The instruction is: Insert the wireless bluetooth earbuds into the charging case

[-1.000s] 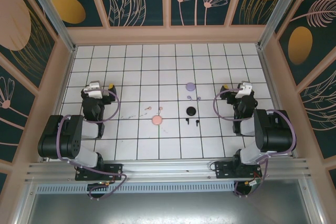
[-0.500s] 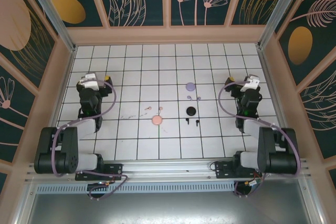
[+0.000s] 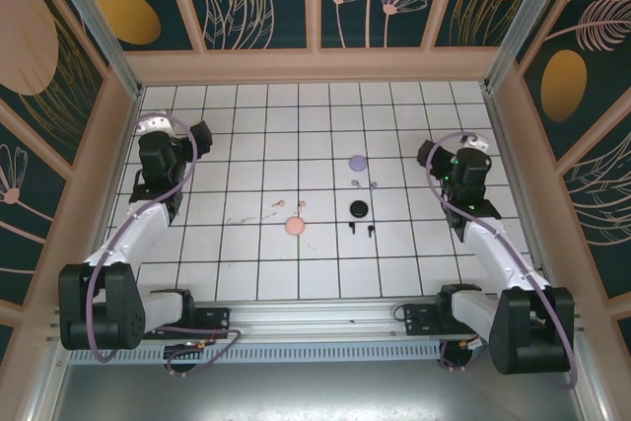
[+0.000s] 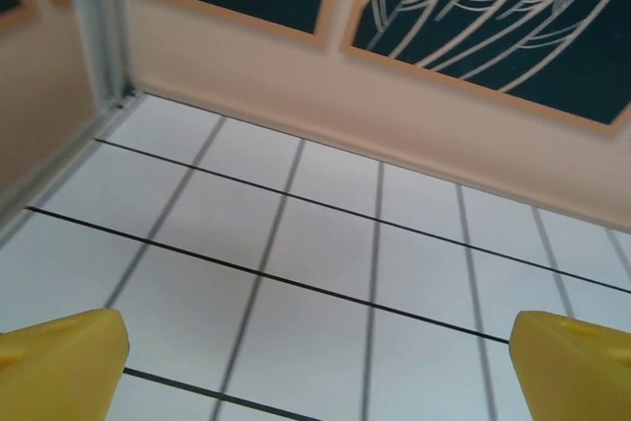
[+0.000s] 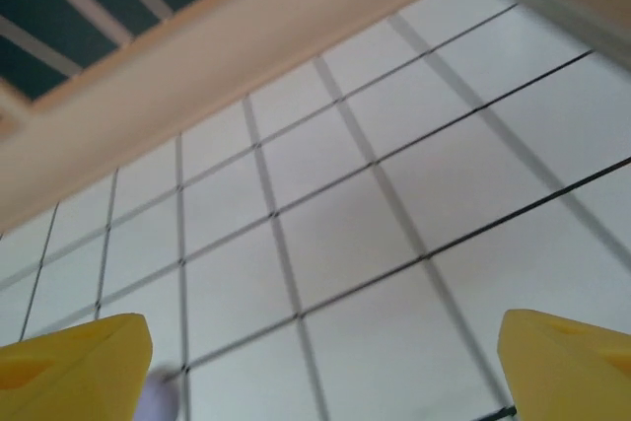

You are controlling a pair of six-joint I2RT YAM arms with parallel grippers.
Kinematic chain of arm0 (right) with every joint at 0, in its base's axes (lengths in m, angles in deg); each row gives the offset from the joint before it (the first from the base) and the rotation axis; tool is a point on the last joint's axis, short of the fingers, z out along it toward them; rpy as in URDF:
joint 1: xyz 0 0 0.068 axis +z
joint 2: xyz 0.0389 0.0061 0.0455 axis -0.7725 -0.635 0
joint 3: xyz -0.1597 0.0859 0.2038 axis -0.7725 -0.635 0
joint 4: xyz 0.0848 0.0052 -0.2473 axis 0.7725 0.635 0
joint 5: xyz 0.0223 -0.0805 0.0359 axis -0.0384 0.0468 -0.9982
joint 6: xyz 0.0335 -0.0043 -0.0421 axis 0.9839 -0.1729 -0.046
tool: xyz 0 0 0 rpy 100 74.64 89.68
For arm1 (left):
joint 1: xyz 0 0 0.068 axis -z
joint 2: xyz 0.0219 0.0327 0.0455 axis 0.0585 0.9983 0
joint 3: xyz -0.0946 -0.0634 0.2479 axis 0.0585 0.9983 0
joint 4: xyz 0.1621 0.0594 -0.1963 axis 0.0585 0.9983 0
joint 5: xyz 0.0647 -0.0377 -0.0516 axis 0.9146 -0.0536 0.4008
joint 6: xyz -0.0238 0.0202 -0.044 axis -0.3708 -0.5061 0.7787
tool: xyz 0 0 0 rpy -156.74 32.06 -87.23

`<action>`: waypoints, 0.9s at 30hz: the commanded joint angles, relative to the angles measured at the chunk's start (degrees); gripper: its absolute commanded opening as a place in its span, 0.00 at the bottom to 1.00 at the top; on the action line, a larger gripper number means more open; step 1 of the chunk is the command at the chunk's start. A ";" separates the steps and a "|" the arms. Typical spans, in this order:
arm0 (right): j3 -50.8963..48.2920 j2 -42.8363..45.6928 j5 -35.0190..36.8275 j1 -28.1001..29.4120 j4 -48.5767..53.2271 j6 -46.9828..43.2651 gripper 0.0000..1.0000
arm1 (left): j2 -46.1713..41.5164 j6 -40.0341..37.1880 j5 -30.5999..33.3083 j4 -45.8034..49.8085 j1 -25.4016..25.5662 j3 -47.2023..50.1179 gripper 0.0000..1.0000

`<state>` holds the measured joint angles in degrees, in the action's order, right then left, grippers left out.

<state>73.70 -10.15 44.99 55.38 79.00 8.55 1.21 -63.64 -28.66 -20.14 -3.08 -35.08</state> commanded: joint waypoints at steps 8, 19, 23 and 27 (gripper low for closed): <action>11.10 -3.64 2.43 19.10 25.80 7.94 0.83 | -3.53 15.57 -9.93 4.54 4.41 4.35 0.99; 17.56 -15.58 3.88 29.35 35.62 14.97 0.80 | -2.73 23.64 -8.76 2.87 12.79 8.08 0.99; 20.46 -20.43 3.86 30.58 37.87 13.25 0.79 | -0.93 23.74 -8.91 4.11 13.15 6.58 0.99; 23.27 -23.83 4.68 31.92 40.61 12.58 0.79 | 1.21 25.15 -8.40 6.28 13.17 4.13 0.99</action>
<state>94.20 -32.51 48.05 86.24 115.10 21.58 1.14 -40.45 -37.34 -15.60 9.84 -28.04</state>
